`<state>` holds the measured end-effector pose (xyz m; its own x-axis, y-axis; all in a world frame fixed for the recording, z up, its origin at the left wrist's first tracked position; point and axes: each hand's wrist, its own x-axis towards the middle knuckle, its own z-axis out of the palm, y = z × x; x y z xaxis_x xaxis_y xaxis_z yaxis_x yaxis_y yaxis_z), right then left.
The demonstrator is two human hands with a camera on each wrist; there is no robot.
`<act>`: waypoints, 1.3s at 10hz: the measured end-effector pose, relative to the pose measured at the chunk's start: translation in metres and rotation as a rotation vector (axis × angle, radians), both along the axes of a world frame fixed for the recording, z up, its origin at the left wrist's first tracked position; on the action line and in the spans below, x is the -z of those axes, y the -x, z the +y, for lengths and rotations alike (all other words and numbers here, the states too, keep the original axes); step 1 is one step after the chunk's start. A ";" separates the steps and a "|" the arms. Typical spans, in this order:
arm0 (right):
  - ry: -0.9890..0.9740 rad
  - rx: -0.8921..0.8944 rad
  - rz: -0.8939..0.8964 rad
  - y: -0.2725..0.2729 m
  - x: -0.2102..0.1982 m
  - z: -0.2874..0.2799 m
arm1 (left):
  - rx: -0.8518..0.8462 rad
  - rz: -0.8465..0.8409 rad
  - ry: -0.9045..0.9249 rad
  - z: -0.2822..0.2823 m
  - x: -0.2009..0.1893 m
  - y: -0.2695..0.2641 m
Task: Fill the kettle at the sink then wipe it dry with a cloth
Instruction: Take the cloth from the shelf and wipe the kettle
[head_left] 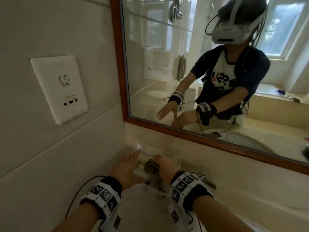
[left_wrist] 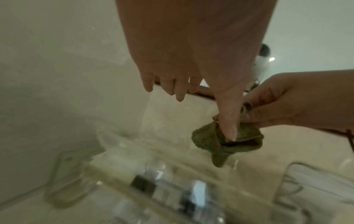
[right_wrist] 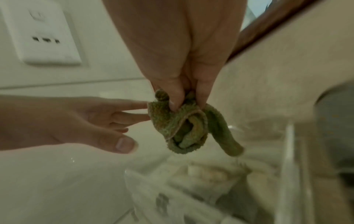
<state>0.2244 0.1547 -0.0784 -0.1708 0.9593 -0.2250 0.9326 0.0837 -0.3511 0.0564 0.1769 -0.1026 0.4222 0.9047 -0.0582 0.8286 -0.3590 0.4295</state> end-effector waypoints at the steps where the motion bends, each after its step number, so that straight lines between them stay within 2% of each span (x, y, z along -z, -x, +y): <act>1: -0.088 0.090 0.067 -0.024 -0.037 -0.039 | 0.079 0.062 -0.007 -0.018 -0.022 -0.029; 2: -0.204 0.174 0.064 -0.055 -0.067 -0.092 | 0.186 0.048 -0.045 -0.058 -0.055 -0.077; 3: -0.327 0.241 -0.050 -0.097 -0.094 -0.146 | 0.363 -0.026 -0.134 -0.093 -0.072 -0.130; 4: -0.326 0.356 -0.097 -0.139 -0.121 -0.209 | 0.521 -0.104 -0.192 -0.132 -0.084 -0.188; 5: -0.387 0.493 -0.110 -0.180 -0.139 -0.285 | 0.641 -0.058 -0.254 -0.177 -0.084 -0.250; 6: -0.411 0.716 -0.150 -0.225 -0.140 -0.366 | 0.808 0.032 -0.198 -0.234 -0.078 -0.312; 7: -0.379 0.937 -0.140 -0.258 -0.136 -0.437 | 0.962 0.019 -0.125 -0.289 -0.071 -0.357; 8: -0.359 1.127 -0.214 -0.296 -0.122 -0.516 | 1.133 0.025 -0.098 -0.349 -0.057 -0.403; 9: -0.304 1.213 -0.254 -0.322 -0.099 -0.572 | 1.246 0.028 -0.080 -0.395 -0.048 -0.436; 10: -0.206 1.093 -0.318 -0.332 -0.066 -0.601 | 1.339 0.086 -0.083 -0.422 -0.042 -0.459; 11: -0.217 0.938 -0.375 -0.334 -0.025 -0.613 | 1.403 0.133 -0.024 -0.438 -0.038 -0.470; 12: -0.222 0.956 -0.361 -0.339 0.004 -0.620 | 1.410 0.081 0.006 -0.450 -0.020 -0.474; 13: -0.294 0.864 -0.432 -0.334 0.007 -0.618 | 1.290 -0.113 0.114 -0.464 0.010 -0.465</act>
<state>0.5580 -0.4631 -0.0852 0.6493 0.7431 0.1621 0.7570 -0.6520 -0.0430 0.5212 -0.2868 -0.1124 0.9865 -0.1630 -0.0147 -0.1275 -0.8222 0.5548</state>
